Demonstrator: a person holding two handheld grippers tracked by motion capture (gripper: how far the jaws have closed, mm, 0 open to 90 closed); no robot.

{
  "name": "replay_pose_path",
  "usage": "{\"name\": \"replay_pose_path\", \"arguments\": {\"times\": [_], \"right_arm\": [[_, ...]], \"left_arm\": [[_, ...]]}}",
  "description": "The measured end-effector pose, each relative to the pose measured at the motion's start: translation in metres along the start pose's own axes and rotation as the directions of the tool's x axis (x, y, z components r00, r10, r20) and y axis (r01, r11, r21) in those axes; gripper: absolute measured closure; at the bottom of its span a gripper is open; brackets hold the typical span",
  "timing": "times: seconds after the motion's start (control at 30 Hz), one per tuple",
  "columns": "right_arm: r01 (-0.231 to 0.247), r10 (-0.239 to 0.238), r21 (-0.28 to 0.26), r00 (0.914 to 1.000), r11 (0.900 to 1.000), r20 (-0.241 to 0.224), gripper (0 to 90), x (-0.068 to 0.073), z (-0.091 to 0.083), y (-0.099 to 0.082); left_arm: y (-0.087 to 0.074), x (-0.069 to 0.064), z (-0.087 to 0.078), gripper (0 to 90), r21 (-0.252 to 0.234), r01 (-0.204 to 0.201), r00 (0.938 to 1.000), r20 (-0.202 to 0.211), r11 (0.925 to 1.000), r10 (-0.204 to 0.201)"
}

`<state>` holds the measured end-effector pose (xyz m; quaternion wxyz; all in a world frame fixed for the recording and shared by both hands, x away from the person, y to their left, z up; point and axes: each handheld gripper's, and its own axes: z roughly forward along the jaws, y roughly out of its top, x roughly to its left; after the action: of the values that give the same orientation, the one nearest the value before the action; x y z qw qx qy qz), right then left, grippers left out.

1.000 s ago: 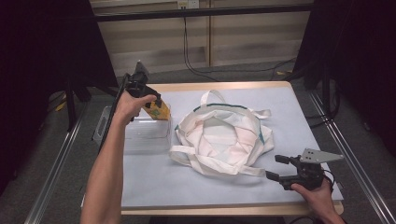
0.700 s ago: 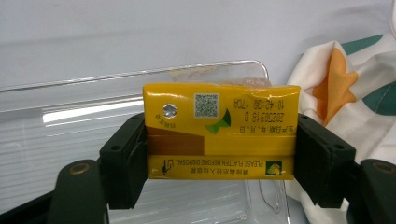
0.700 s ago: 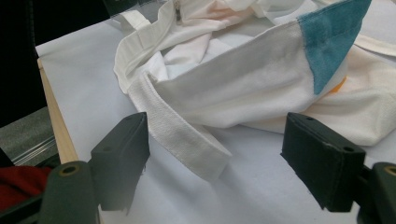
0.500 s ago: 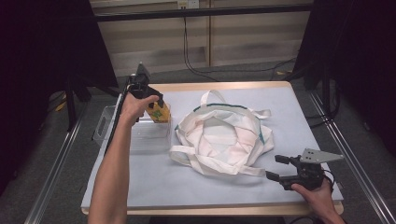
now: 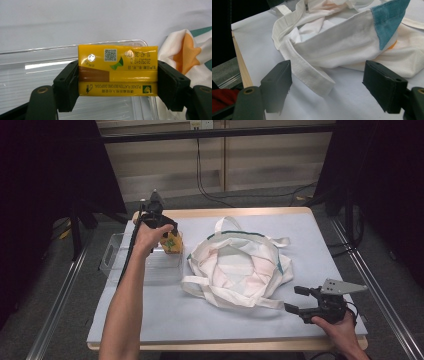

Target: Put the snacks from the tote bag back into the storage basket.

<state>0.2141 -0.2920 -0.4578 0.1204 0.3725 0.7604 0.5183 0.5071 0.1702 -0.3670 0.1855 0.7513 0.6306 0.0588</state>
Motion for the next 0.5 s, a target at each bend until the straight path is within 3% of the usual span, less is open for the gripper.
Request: {"name": "replay_pose_path", "arguments": {"times": [0.23,0.4,0.5], "right_arm": [[0.005,-0.005,0.0,1.0,1.0,-0.005,23.2,-0.0001,0.0002,0.0002],[0.005,-0.005,-0.001,1.0,1.0,-0.008,23.2,0.0003,0.0009,0.0002],[0.004,-0.004,-0.003,1.0,1.0,-0.009,23.2,0.0002,-0.0001,0.0001]], "left_arm": [[0.002,-0.0045,0.0017,27.8,0.015,-0.004,0.9999,-0.015,0.9999,0.004],[0.0035,-0.0079,0.0038,27.8,0.038,-0.033,0.9991,-0.026,0.9987,0.034],[0.0034,-0.01,0.0092,27.0,0.071,-0.034,0.9994,0.008,0.9969,0.033]]}}
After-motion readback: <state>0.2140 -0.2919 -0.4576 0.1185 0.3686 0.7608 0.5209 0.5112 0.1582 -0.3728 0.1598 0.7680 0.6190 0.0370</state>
